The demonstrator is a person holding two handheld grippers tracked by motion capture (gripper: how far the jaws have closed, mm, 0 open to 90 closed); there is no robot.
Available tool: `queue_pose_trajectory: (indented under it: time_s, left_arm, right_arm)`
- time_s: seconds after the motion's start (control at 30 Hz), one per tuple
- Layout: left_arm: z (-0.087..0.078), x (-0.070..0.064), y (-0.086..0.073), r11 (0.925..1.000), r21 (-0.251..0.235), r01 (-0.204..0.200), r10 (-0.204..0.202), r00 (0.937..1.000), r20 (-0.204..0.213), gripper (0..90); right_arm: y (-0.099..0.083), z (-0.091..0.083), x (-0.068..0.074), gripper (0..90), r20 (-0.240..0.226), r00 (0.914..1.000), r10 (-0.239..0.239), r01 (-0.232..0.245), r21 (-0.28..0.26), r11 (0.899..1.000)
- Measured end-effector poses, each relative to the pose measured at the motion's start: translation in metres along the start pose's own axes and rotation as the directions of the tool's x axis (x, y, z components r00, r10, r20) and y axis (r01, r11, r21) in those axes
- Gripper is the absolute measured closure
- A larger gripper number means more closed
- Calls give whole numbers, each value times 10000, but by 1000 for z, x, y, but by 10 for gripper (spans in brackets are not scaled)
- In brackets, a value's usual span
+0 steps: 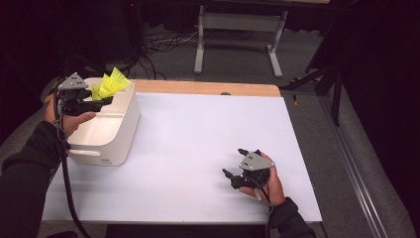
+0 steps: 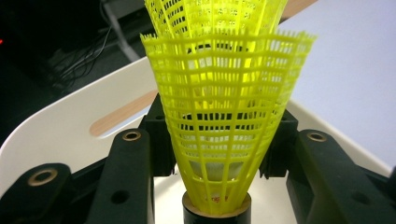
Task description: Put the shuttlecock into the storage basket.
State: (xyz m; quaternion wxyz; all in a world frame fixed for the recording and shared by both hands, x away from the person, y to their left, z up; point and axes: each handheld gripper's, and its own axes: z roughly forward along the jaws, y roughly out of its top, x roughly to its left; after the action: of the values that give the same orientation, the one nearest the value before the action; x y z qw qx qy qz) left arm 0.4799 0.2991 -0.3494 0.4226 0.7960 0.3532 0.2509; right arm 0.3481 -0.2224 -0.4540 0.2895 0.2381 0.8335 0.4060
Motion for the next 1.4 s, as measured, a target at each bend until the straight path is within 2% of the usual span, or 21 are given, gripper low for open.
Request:
queue_pose_trajectory:
  time_s: [0.07,0.1,0.13,0.27,0.33,0.37,0.4,0.43,0.5,0.53,0.6,0.67,0.7,0.77,0.9,0.93,0.97,1.03,1.13,1.3,1.4]
  left_arm:
    - [4,2,1,9995,317,45,-45,10000,13,567]
    - [8,4,0,9974,696,198,-207,9997,118,566]
    - [11,5,0,9951,974,162,-158,9999,-48,566]
    - [20,7,-1,9897,1411,223,-226,9997,6,563]
    - [24,10,-2,9836,1747,454,-451,9990,-59,562]
    - [28,14,-4,9780,1978,664,-700,9975,113,562]
    - [30,15,-4,9733,2192,678,-685,9976,-47,557]
    - [33,15,-4,9714,2286,640,-593,9979,-277,557]
    - [35,16,-4,9720,2245,696,-703,9975,-53,547]
    - [36,16,-4,9722,2253,635,-628,9980,-102,541]
    - [38,17,-4,9692,2369,676,-715,9974,79,530]
    - [42,18,-5,9628,2610,706,-727,9974,-19,513]
    - [44,20,-5,9567,2802,791,-836,9965,39,501]
    - [48,20,-5,9508,3010,738,-817,9966,137,500]
    - [58,21,-6,9285,3665,606,-808,9959,399,473]
    - [59,21,-6,9269,3708,582,-779,9962,383,467]
    - [60,20,-5,9285,3681,496,-655,9974,309,463]
    - [61,19,-4,9322,3594,438,-663,9965,504,440]
    - [61,17,-4,9328,3575,448,-654,9968,458,421]
    - [63,16,-5,9218,3860,348,-580,9971,485,406]
    - [64,17,-6,9210,3882,323,-530,9977,425,410]
  right_arm:
    - [2,-2,0,158,215,9997,-86,91,-212,9997]
    - [2,-3,0,158,287,9996,-65,73,-267,9996]
    - [3,-4,-1,158,346,9994,11,2,-369,9993]
    - [4,-6,0,158,389,9992,-73,88,-388,9992]
    - [5,-6,1,158,390,9991,-151,166,-374,9992]
    - [6,-6,2,158,346,9993,-159,173,-391,9991]
    - [6,-6,3,156,291,9994,-194,204,-346,9992]
    - [6,-6,3,154,311,9992,-237,247,-303,9992]
    - [6,-6,3,154,282,9993,-257,266,-337,9991]
    - [6,-6,3,154,279,9993,-261,270,-338,9991]
    - [5,-5,2,154,237,9996,-176,184,-317,9993]
    - [5,-5,2,154,205,9997,-139,145,-319,9994]
    - [5,-5,1,154,197,9997,-115,121,-312,9994]
    - [5,-4,1,156,96,9999,-70,73,-337,9994]
    - [4,-3,3,156,4,9999,-119,119,-231,9997]
    - [4,-2,3,156,13,9999,-121,121,-226,9997]
    - [4,-2,3,156,-13,9999,-104,103,-231,9997]
    - [4,-2,3,156,-56,9999,-136,134,-217,9997]
    - [3,-2,3,154,-122,9999,-85,83,-179,9998]
    - [3,-3,3,154,-167,9998,-105,101,-238,9997]
    - [4,-2,4,154,-250,9996,-119,113,-236,9997]
